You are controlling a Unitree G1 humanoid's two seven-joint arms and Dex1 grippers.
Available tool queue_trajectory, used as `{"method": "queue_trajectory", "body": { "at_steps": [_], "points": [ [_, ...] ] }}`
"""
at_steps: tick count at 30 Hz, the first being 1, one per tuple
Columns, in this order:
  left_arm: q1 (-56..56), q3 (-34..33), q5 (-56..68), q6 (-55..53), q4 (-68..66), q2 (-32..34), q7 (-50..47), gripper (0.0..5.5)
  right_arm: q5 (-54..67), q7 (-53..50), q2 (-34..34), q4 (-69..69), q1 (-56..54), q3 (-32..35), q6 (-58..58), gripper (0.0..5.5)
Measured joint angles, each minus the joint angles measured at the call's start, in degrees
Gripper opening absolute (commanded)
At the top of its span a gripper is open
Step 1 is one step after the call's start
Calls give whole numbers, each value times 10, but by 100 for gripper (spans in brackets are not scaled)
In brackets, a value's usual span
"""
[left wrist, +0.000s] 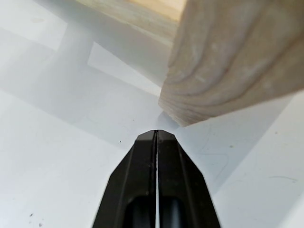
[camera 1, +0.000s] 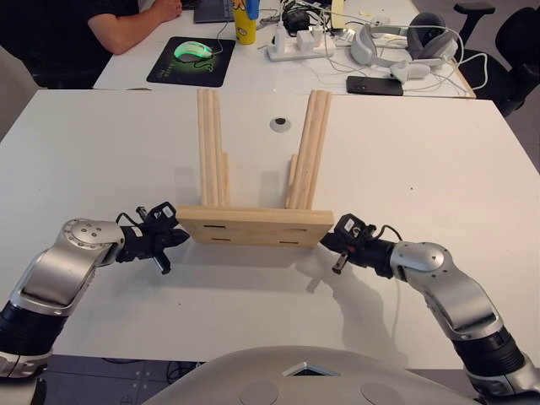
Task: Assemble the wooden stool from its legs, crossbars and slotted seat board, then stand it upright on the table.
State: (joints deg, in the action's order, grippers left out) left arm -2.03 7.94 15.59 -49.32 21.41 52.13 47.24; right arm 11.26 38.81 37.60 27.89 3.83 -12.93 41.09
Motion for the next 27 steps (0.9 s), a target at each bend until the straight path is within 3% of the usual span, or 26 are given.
{"method": "queue_trajectory", "body": {
  "at_steps": [10,27],
  "points": [
    [-2,-19,35,-49,42,-11,0,4,18,1,4,20,0,16,48,0],
    [-32,-105,111,-155,121,30,4,4,152,20,44,133,-48,116,195,0]
  ]
}}
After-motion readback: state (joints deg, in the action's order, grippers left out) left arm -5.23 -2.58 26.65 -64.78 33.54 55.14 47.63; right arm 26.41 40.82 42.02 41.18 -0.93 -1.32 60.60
